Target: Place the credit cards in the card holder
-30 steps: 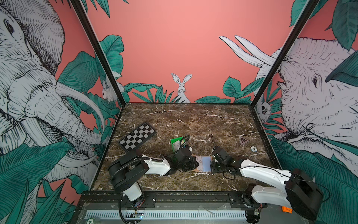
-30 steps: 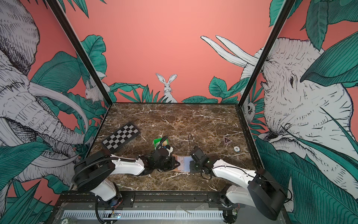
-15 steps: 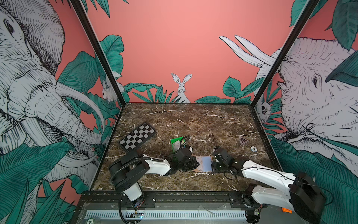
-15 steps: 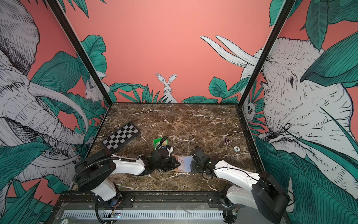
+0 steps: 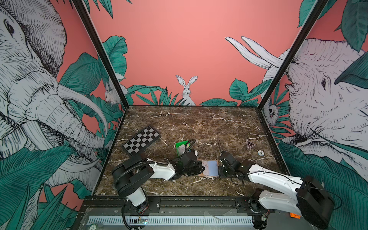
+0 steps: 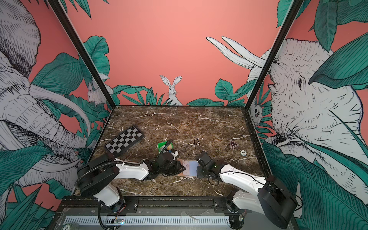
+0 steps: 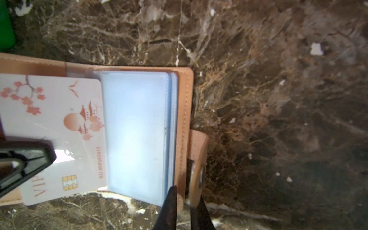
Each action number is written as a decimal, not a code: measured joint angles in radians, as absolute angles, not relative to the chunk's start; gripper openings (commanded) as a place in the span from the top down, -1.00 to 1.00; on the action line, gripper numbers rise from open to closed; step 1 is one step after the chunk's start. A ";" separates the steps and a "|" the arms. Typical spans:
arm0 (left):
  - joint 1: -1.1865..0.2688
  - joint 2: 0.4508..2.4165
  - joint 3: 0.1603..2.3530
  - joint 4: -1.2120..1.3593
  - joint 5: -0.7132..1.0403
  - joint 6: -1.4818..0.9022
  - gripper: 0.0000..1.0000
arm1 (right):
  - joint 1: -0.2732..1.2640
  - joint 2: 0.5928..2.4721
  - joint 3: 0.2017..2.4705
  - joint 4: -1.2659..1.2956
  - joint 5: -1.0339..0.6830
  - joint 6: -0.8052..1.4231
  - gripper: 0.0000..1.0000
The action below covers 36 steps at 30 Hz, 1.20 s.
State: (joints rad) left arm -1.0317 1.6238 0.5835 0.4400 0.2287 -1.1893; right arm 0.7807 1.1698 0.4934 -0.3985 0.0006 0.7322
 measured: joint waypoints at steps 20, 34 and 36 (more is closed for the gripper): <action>-1.032 1.655 0.583 0.488 0.254 -1.217 1.00 | 0.781 1.178 0.475 -0.373 -0.008 0.732 0.73; -1.032 1.670 0.591 0.494 0.261 -1.217 1.00 | 0.781 1.178 0.471 -0.365 -0.015 0.733 0.74; -1.032 1.675 0.598 0.494 0.265 -1.216 1.00 | 0.781 1.177 0.469 -0.362 -0.015 0.733 0.74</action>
